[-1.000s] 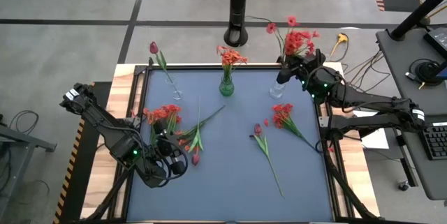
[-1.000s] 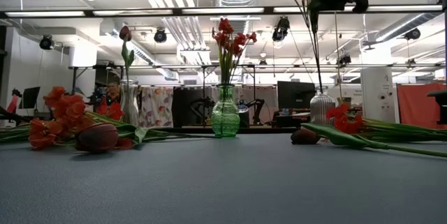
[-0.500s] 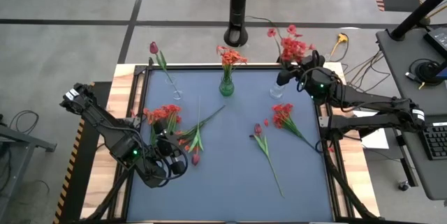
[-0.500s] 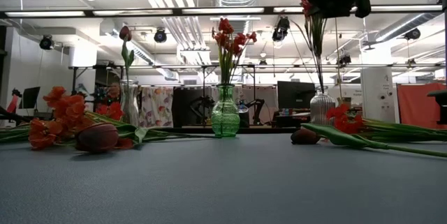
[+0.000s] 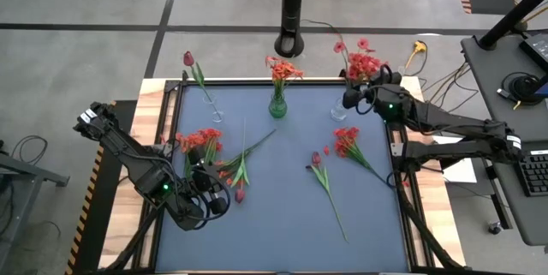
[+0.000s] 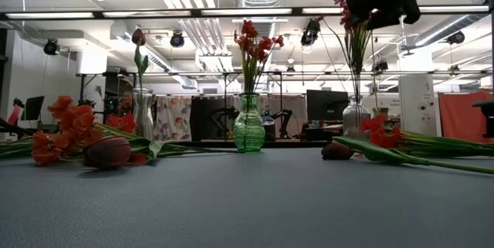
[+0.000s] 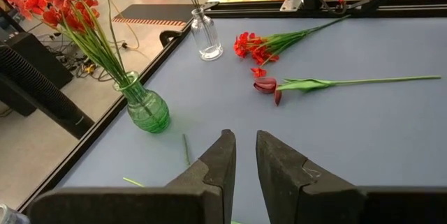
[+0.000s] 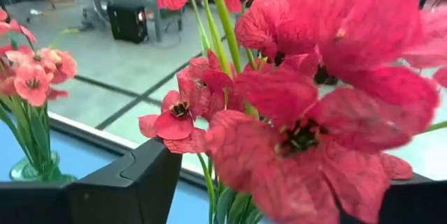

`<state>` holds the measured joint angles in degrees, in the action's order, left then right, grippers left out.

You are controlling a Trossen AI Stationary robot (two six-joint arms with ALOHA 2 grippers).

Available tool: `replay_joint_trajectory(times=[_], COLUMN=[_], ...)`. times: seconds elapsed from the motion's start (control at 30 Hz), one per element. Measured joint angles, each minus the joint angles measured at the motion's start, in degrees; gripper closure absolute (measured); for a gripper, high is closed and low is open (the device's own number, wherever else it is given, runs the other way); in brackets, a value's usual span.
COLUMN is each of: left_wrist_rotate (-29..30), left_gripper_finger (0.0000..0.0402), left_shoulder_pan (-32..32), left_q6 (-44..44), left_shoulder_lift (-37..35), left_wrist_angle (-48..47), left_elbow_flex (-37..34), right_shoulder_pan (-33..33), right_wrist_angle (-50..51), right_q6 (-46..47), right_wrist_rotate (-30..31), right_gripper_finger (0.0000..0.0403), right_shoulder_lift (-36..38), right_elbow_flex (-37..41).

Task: Sort flowers into vase by color
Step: Put the middle red flowers into the right transparent vase

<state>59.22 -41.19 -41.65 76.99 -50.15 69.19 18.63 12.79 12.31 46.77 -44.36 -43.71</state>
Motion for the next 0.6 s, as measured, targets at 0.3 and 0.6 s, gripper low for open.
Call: replay_joint_trajectory(times=[0.3,0.6], left_wrist_rotate=[0.00,-0.02], left_gripper_finger=[0.0361,0.0361], left_shoulder_pan=[0.07,0.07], left_q6=[-0.02,-2.45], left_shoulder_lift=[-0.02,-0.02], left_wrist_angle=[0.05,0.17], left_elbow_flex=[-0.12,-1.47], right_shoulder_pan=[0.00,0.00], right_wrist_angle=[15.74,29.31], right_q6=[10.02,20.25], right_wrist_rotate=[-5.06,-11.03], right_gripper_finger=[0.0113,0.0121], right_shoulder_lift=[-0.02,-0.04], right_elbow_flex=[-4.39,-8.67])
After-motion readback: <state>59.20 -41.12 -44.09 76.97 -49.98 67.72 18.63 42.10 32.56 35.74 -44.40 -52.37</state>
